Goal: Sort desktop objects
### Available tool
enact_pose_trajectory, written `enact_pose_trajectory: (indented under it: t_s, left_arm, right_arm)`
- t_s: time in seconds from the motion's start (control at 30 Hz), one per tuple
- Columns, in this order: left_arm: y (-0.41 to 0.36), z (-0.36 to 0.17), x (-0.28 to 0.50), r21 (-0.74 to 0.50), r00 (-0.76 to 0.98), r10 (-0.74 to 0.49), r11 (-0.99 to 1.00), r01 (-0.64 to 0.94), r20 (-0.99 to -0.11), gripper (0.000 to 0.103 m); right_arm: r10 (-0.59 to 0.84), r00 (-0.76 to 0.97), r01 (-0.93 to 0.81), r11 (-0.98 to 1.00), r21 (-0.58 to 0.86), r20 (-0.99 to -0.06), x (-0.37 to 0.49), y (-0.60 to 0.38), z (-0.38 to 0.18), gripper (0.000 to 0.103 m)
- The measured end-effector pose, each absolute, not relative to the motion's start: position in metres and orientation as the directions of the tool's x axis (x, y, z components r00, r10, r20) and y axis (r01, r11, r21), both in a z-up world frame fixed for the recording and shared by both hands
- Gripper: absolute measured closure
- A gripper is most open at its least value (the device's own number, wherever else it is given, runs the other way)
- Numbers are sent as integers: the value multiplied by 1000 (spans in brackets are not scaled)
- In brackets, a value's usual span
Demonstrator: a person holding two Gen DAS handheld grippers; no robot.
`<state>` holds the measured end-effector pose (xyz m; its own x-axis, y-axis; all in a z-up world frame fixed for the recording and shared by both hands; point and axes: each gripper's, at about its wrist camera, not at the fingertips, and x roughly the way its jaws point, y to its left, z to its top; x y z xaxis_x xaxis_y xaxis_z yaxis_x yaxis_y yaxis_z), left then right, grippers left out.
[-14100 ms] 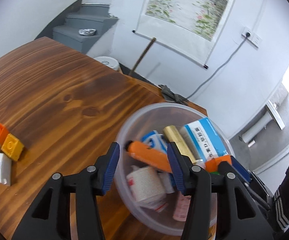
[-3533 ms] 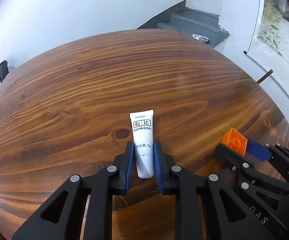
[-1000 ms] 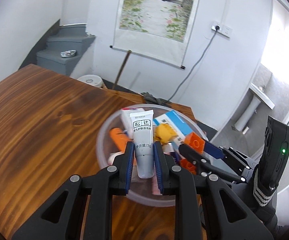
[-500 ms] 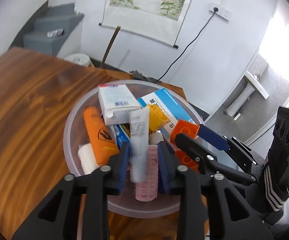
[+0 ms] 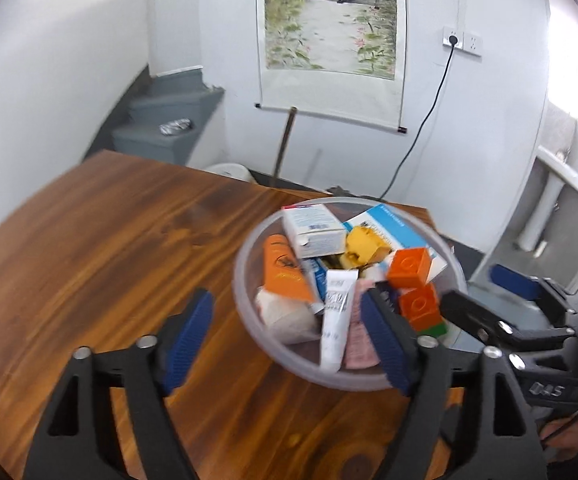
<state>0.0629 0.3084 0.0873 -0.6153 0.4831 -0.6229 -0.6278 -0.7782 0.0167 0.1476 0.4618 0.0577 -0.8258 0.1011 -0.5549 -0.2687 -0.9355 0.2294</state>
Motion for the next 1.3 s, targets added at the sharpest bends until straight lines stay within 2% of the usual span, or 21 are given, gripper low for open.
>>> enact_pose_trajectory:
  t_s: [0.17,0.27,0.43,0.63,1.3]
  left_arm:
    - [303,86,75,32,-602,468,-772,-635,-647,18]
    - [299,92,81,53,-631,440,-793,-606,-639,18]
    - [290,105,96,100,-699,414,-817,-567,-583,18]
    - [293,108,102,174,-745,346,-835,-522,-570,18]
    - [305,83,99,100,-622,402,-783,-614,-672,18]
  right_arm:
    - [93,-784,-274,-939,209,-613,165,454,57,0]
    - [149,-755,-305,-942,141,-638,174,444,61,0]
    - [201,-754,-332,-938,99,-625,191,431,70,0]
    - [224,-744,-364,-926,100,-630,203,425,73,0]
    - [213,-711,-390,-912,124,-670,206,433,51,0]
